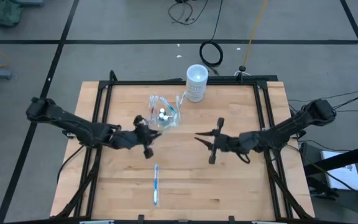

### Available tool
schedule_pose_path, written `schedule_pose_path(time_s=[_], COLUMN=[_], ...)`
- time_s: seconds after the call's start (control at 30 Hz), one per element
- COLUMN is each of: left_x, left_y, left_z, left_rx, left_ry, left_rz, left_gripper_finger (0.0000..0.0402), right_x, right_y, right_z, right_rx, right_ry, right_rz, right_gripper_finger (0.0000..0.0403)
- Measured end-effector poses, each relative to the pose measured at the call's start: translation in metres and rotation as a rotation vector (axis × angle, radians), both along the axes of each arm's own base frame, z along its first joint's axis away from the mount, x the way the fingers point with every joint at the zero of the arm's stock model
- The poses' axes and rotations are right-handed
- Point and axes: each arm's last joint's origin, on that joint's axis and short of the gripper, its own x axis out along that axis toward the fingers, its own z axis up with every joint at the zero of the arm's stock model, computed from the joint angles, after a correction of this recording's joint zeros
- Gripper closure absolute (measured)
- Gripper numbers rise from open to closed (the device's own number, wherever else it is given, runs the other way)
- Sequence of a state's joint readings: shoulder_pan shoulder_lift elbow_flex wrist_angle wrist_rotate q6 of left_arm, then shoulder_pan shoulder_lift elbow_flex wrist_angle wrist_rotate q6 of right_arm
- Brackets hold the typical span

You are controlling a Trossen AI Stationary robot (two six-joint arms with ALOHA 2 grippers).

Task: Pick & Place toothbrushing station
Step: Put the green toothbrush into the transparent organizer

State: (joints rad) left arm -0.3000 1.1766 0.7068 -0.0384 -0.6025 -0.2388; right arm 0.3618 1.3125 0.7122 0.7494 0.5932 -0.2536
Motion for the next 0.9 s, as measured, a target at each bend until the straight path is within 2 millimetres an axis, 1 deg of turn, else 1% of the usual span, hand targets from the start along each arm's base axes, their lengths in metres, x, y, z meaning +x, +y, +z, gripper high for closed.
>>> schedule_pose_path(time_s=[0.13, 0.23, 0.3, 0.4, 0.5, 0.6, 0.67, 0.73, 0.9], left_x=[-0.005, -0.008, -0.008, -0.008, -0.007, -0.004, -0.003, 0.000, 0.011], left_y=[-0.004, -0.006, -0.007, -0.005, -0.002, 0.003, 0.006, 0.009, 0.012], left_z=[-0.013, -0.011, -0.007, -0.005, -0.005, -0.008, -0.010, -0.012, -0.025], left_rx=[0.038, 0.054, 0.049, 0.045, 0.035, -0.004, -0.025, -0.049, -0.113], left_ry=[-0.214, -0.358, -0.399, -0.430, -0.426, -0.417, -0.412, -0.411, -0.380], left_rz=[-0.246, -0.363, -0.400, -0.395, -0.386, -0.374, -0.354, -0.351, -0.424], left_gripper_finger=[0.0385, 0.0377, 0.0366, 0.0360, 0.0370, 0.0380, 0.0381, 0.0378, 0.0373], right_x=[0.006, 0.013, 0.018, 0.029, 0.038, 0.046, 0.052, 0.062, 0.083], right_y=[-0.021, -0.036, -0.044, -0.050, -0.051, -0.050, -0.049, -0.048, -0.046], right_z=[-0.007, -0.011, -0.017, -0.025, -0.032, -0.031, -0.031, -0.029, -0.028], right_rx=[0.013, 0.084, 0.102, 0.103, 0.095, 0.076, 0.099, 0.147, 0.214], right_ry=[-0.003, -0.006, -0.005, -0.079, -0.180, -0.275, -0.286, -0.289, -0.252], right_rz=[0.176, 0.248, 0.251, 0.263, 0.328, 0.403, 0.413, 0.419, 0.413], right_gripper_finger=[0.0325, 0.0302, 0.0284, 0.0259, 0.0239, 0.0224, 0.0218, 0.0215, 0.0213])
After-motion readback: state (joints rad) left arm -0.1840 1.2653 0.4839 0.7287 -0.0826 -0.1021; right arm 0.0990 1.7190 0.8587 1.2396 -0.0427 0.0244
